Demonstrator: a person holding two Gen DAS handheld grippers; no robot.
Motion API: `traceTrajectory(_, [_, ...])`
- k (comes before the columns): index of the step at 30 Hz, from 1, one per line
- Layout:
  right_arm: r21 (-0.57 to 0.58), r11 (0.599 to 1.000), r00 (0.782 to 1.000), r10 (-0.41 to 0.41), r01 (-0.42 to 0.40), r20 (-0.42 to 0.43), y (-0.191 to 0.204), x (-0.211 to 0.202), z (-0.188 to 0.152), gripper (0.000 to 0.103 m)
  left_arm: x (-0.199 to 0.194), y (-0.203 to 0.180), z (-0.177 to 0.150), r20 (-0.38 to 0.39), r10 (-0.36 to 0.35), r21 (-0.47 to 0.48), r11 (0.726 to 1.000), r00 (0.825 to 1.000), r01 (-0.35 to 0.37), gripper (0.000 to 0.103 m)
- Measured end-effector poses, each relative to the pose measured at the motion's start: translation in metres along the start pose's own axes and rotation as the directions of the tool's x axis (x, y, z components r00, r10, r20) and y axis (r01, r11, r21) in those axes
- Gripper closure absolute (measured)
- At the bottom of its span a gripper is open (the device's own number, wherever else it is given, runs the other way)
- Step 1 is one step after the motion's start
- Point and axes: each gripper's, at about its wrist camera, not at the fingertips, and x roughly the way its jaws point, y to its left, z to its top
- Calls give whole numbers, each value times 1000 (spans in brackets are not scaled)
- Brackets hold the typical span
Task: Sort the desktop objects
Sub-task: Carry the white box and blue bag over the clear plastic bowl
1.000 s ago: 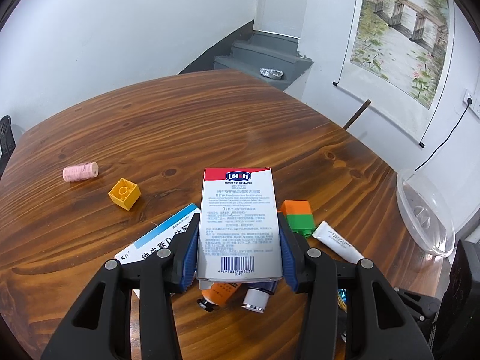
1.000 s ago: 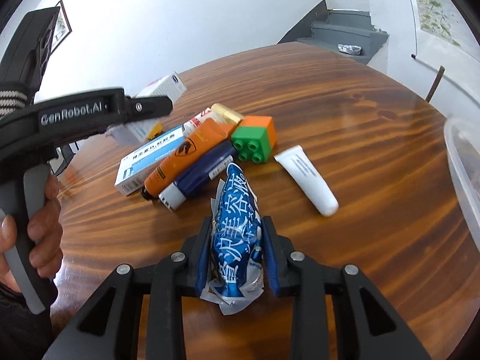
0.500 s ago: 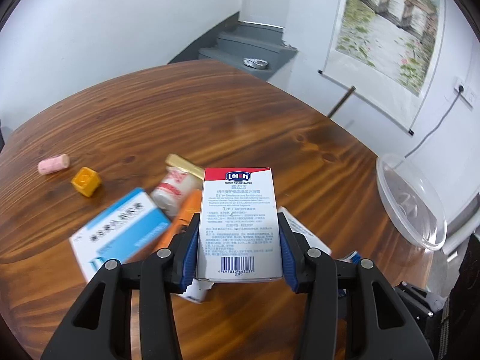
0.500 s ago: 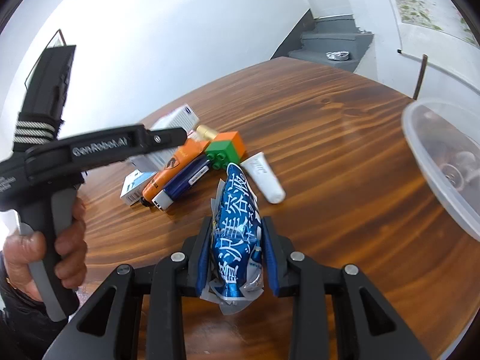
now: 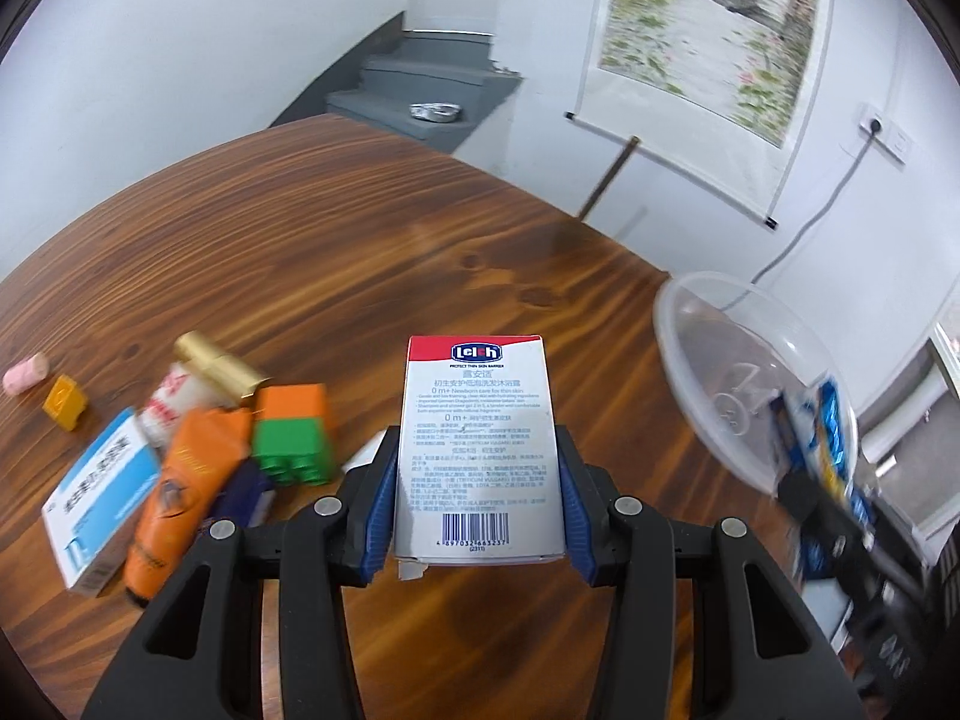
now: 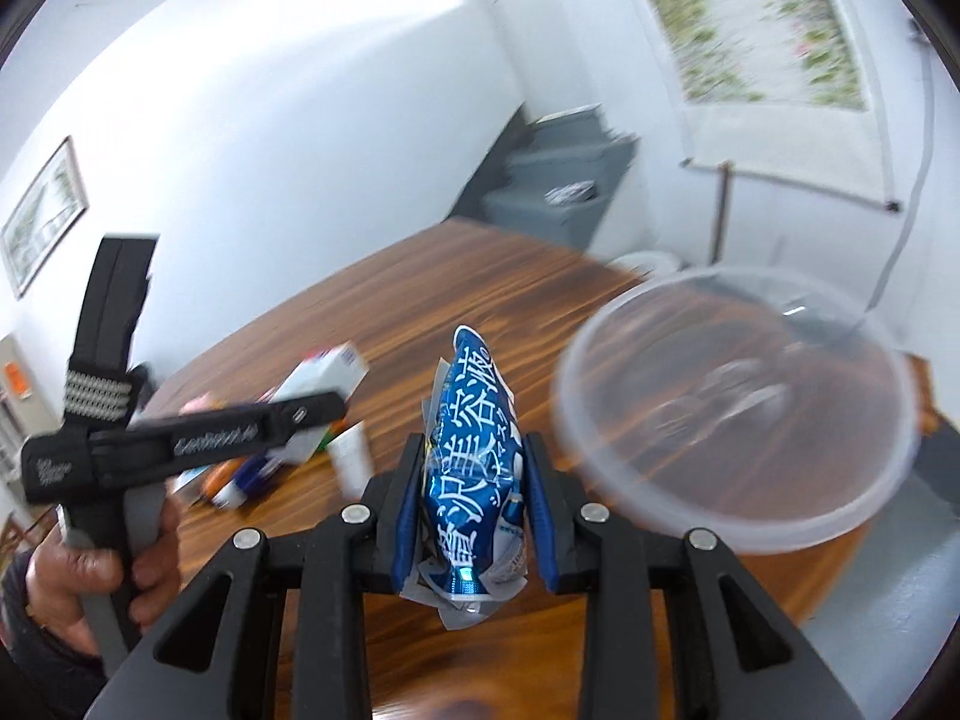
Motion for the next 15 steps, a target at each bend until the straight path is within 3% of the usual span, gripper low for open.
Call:
traceTrajectory(7, [83, 985, 985, -155, 149, 74, -51, -15, 20, 69, 14, -42, 12, -11, -60, 62, 996, 998, 60, 54])
traceTrajectory(15, [138, 955, 961, -271, 262, 56, -92, -14, 30, 69, 40, -80, 26, -39, -118, 106, 987, 992, 121, 53])
